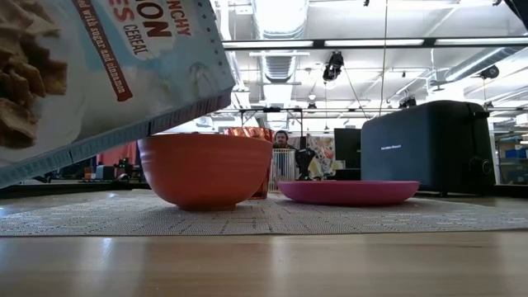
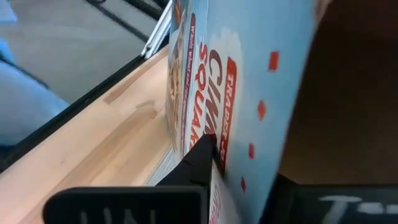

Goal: Arrange a breakfast setting
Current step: Pour the cereal from the blue cereal box into the orange bowl

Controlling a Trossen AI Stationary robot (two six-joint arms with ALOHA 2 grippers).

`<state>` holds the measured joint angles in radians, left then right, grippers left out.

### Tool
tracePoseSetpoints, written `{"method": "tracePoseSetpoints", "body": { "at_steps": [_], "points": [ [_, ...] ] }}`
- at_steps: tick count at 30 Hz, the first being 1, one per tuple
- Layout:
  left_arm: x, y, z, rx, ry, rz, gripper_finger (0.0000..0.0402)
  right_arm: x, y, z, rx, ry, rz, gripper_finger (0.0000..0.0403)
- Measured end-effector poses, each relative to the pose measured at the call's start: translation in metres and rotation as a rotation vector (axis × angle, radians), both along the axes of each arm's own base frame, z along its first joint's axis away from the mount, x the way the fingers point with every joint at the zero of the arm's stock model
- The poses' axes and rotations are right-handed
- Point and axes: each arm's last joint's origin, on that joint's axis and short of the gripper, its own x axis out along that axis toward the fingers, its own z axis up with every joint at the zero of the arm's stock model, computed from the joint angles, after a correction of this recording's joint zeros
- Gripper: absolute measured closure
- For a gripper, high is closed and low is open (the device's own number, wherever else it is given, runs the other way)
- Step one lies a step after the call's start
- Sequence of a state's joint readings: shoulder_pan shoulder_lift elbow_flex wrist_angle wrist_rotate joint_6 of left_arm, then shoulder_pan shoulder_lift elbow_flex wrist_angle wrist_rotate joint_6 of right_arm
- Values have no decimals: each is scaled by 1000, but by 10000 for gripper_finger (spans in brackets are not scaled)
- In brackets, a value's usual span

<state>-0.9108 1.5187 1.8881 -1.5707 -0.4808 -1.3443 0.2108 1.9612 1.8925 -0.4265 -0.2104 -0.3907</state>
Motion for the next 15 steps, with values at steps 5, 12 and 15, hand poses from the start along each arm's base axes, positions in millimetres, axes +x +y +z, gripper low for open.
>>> {"method": "tracePoseSetpoints", "body": {
  "at_steps": [5, 12, 15],
  "points": [
    [3, -3, -3, 16, 9, -9, 242, -5, -1, 23, -9, 32, 2, 395],
    [4, -2, -3, 83, -44, -10, 242, -13, -1, 52, -5, 30, 4, 395],
    [4, -2, -2, 105, -53, -26, 242, -15, -1, 60, 12, 36, 5, 395]
  ]
}}
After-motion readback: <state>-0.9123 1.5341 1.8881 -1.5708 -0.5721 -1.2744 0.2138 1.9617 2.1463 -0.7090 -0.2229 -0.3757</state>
